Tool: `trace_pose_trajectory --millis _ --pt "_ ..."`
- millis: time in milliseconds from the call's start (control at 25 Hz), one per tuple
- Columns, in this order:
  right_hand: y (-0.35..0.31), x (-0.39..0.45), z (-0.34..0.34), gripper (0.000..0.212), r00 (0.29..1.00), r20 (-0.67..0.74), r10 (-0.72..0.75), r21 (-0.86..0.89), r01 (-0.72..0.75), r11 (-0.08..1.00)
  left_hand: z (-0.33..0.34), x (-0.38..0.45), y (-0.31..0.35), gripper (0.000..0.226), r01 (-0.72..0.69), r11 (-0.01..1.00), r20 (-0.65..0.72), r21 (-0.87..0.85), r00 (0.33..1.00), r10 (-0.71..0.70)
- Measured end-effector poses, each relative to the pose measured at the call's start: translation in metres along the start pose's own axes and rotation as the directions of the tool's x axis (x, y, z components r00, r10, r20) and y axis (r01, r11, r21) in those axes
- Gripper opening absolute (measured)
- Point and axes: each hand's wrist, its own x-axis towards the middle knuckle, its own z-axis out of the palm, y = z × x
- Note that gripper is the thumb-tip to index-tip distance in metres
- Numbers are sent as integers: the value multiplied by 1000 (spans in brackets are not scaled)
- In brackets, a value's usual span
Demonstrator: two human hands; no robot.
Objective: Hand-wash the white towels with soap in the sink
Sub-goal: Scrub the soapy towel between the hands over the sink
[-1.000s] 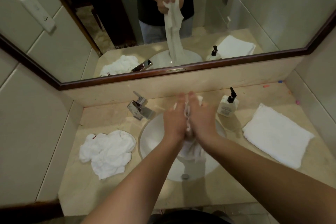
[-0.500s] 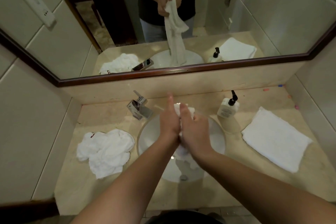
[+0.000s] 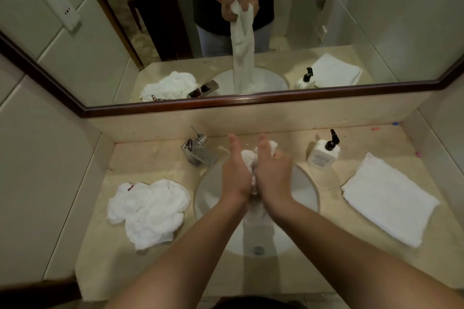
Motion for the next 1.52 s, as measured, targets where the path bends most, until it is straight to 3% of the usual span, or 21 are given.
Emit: trace_pose_trajectory --millis 80,120,240,400,520,640,800,880,960,1120,1200,1280,1360,1440,1520 --pt "6 -12 8 45 996 86 -30 -61 35 998 -6 7 4 89 67 996 -32 -57 997 -69" --pt "7 -10 8 45 995 88 -42 -73 48 996 -7 7 4 88 67 997 -3 -28 998 -67" --pt "5 4 5 46 996 -75 57 15 -56 998 -9 8 -8 97 -25 991 16 130 1000 23" --pt "15 -5 18 43 1000 -7 23 -35 -23 999 -11 19 -6 80 43 997 -13 65 999 -42" --pt "10 16 15 45 988 -133 82 55 -75 996 -6 23 -5 85 -19 991 37 133 999 15" --pt "16 5 24 43 1000 -20 19 -17 -20 1000 -12 31 -2 91 95 995 45 13 994 -95" --pt "32 32 11 53 994 -93 57 -33 -60 998 -13 20 -20 77 35 984 58 173 997 -45" --pt "46 40 3 54 999 -16 48 -68 -49 997 -19 26 -23 58 82 978 -21 192 997 -80" --pt "61 40 -7 54 997 72 17 -152 -6 988 -35 43 -28 55 117 970 -81 212 992 -102" --pt "98 52 -32 44 984 64 165 -321 -136 937 -58 70 -50 55 159 890 -82 427 987 -137" --pt "123 59 -38 32 950 181 254 -368 -173 913 -70 87 -66 67 185 819 -32 544 979 -200" --pt "153 70 -41 45 903 286 322 -456 -168 874 -81 106 -88 79 187 751 35 633 962 -269" --pt "174 83 -42 52 869 301 393 -517 -198 833 -91 126 -109 87 195 691 67 696 941 -333" --pt "189 94 -40 43 834 298 464 -513 -270 815 -98 147 -128 87 213 625 51 751 925 -376" --pt "206 106 -37 47 810 289 511 -533 -307 788 -103 172 -147 76 217 572 15 791 928 -373"
